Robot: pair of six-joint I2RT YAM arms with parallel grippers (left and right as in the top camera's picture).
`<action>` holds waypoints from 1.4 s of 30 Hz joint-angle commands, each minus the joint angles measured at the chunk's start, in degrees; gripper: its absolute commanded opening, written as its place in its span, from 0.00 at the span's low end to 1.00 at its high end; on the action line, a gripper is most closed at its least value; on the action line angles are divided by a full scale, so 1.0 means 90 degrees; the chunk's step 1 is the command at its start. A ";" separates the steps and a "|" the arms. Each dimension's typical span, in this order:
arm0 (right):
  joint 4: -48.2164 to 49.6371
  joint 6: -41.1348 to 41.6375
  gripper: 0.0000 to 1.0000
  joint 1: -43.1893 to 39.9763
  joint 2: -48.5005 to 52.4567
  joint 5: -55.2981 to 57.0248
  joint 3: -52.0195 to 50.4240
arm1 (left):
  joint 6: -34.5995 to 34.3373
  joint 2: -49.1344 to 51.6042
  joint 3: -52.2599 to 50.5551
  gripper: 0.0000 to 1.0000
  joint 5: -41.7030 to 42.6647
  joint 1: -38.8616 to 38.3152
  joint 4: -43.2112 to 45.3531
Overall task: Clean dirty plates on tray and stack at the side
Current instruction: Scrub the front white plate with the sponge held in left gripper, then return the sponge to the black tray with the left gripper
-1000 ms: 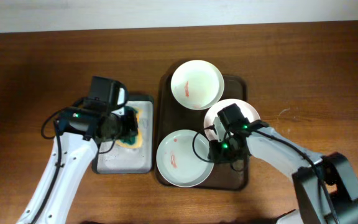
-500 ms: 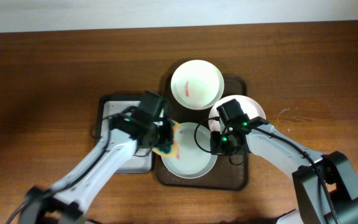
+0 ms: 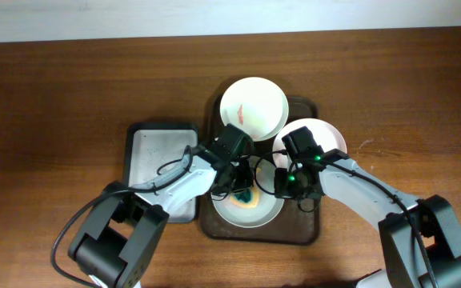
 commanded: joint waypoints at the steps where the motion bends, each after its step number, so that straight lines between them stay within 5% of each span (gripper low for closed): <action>1: -0.0044 -0.0015 0.04 0.0032 0.0044 0.0185 0.0029 | -0.0109 0.0333 -0.0211 0.00 -0.1909 0.0352 -0.1241; 6: -0.0063 -0.0012 0.04 0.0032 0.0044 0.0226 0.0029 | 0.0012 0.0151 -0.0199 0.00 -0.2390 0.0391 -0.1355; 13: -0.0056 -0.0015 0.04 0.0034 0.0044 0.0231 0.0029 | 0.0185 0.0180 -0.0231 0.00 0.0775 -0.0117 0.0818; 21: -0.0063 -0.0012 0.04 0.0034 0.0044 0.0228 0.0029 | 0.0032 0.0180 -0.0250 0.00 0.0954 -0.0534 0.1348; 26: -0.0153 -0.0010 0.04 0.0034 0.0044 0.0228 0.0029 | 0.0085 0.0177 -0.0245 0.00 -0.1817 -0.0328 -0.0182; 32: -0.0211 -0.0010 0.04 0.0032 0.0044 0.0228 0.0029 | 0.0090 0.0136 0.0085 0.00 -0.3475 0.0680 -0.2001; 36: -0.0255 -0.0012 0.04 0.0032 0.0044 0.0231 0.0029 | 0.0935 -0.0219 0.0578 0.00 -0.3174 0.0629 -0.2059; 40: -0.0255 -0.0015 0.04 0.0032 0.0044 0.0231 0.0029 | 0.1814 -0.1280 0.0911 0.00 -0.1486 0.0627 -0.1921; 42: -0.0248 -0.0087 0.04 0.0032 0.0044 0.0233 0.0029 | 0.1814 -0.2115 0.0911 0.00 -0.1372 0.0874 -0.2096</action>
